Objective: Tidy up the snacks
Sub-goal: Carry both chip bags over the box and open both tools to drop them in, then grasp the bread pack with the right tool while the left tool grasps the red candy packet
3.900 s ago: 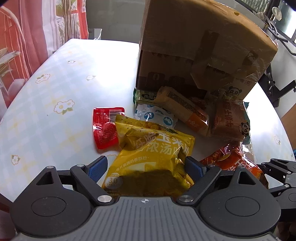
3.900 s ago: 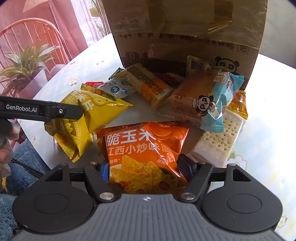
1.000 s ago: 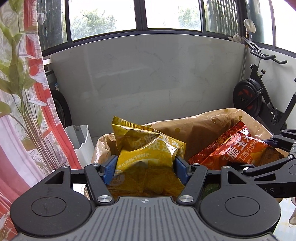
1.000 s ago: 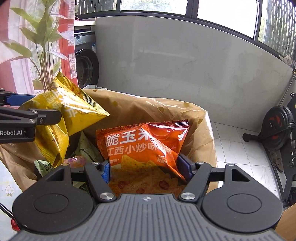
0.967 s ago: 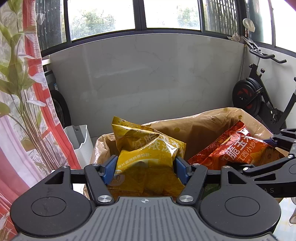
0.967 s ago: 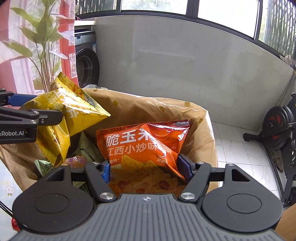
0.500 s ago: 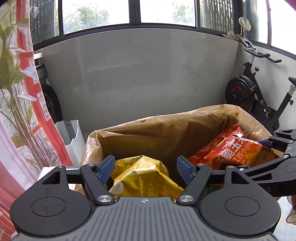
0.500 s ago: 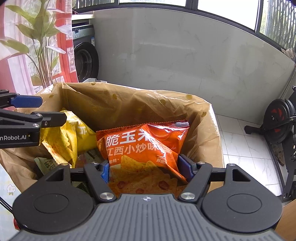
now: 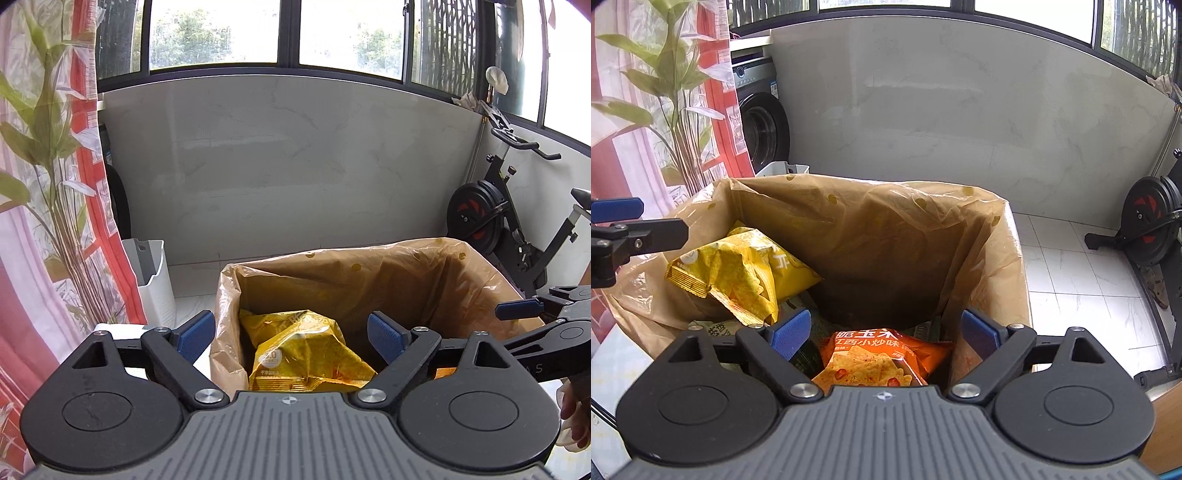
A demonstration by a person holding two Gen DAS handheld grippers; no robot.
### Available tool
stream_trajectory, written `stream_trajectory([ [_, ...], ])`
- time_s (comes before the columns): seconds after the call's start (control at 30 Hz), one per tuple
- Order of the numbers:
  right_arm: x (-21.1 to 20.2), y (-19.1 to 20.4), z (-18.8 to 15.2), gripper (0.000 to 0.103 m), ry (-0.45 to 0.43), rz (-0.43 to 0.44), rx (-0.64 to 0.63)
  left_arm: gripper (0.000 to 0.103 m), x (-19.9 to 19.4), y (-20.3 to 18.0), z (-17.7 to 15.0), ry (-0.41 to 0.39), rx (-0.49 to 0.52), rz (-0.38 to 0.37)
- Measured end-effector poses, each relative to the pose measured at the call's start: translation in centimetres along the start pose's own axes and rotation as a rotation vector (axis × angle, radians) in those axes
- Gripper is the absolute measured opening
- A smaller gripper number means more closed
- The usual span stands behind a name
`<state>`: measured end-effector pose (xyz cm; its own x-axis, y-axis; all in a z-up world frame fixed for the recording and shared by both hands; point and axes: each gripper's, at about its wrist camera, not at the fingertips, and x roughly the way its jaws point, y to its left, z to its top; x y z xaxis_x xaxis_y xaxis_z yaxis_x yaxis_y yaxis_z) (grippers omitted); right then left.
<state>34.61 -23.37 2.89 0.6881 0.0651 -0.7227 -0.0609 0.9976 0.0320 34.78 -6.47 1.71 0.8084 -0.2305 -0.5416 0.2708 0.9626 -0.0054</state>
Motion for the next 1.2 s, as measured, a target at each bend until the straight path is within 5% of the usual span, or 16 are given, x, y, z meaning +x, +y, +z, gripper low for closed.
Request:
stream_trajectory([
  [0.33,-4.7,0.4,-1.3,0.1,-0.111,0.043,0.065,0.092,-5.3,1.3,-2.0,-0.03,-0.007,0.0],
  [0.6,-9.1,1.2,-5.9,0.103,-0.317,0.095,0.063,0.092,-9.2,3.0,-6.9,-0.018,-0.039,-0.006],
  [0.8,-7.9,2.1,-10.3,0.103,-0.24,0.117,0.101,0.092,-9.7,4.3,-11.8,0.027,-0.096,0.024],
  [1.03,-4.6,3.6,-15.6,0.098,-0.091,-0.024,0.122,0.092,-8.9,5.7,-16.1,0.087,-0.165,0.087],
  [1.2,-2.4,4.0,-18.2,0.097,0.009,-0.024,0.152,0.092,-8.5,6.1,-17.5,0.095,-0.17,0.117],
])
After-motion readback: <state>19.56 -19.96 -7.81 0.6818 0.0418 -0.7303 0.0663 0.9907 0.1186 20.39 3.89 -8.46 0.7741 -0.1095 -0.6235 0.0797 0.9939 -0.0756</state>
